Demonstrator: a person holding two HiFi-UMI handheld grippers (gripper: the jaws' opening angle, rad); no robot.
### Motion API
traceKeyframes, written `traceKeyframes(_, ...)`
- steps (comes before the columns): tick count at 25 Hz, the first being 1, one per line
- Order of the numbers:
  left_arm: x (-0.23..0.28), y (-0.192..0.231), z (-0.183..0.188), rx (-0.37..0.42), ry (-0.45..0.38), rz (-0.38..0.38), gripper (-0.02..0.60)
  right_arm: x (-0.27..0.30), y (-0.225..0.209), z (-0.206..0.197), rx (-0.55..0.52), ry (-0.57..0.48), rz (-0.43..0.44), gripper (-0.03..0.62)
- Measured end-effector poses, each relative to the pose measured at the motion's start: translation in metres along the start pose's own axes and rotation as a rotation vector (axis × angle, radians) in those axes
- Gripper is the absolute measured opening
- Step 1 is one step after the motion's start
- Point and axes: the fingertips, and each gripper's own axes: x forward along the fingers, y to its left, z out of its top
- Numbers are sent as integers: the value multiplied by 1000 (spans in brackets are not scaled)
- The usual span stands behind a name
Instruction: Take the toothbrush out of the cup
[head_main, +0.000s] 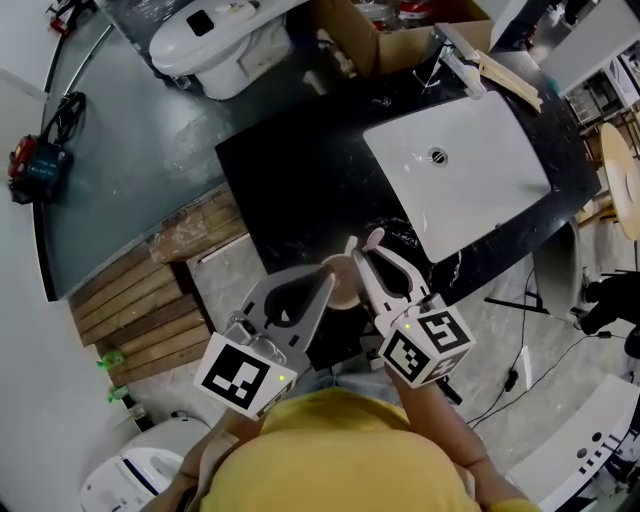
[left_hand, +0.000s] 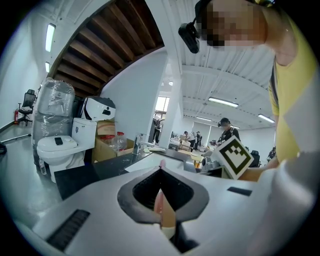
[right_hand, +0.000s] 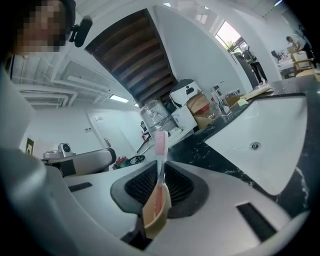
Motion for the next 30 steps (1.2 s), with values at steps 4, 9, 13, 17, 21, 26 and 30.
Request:
traceKeyframes(4,-5,2,-5,4,8,6,9,2,2,1,9,-15,24,37)
traceKeyframes(9,-9,-1,1,-5,-15,6,9,-1,8,6,3,-35,36,29)
traceKeyframes(13,-13,-2,1,-1,-13,6,9,-4,12,12,9,-61,48,29)
traceKeyframes(17,-19,-3,1,1,-18,10,9,-6,20,19,-10,-80,58,29)
traceKeyframes(21,-24,-3,-3,19,-11,12,9,-13,28,29,-34,-103,65,29)
traceKeyframes(26,-28,-12,5,18,-40,4,9,-23,38,42,-62,-140,72,29)
traceKeyframes(30,-31,-18,7,26,-46,1,9,-32,44,51,-108,-169,70,29)
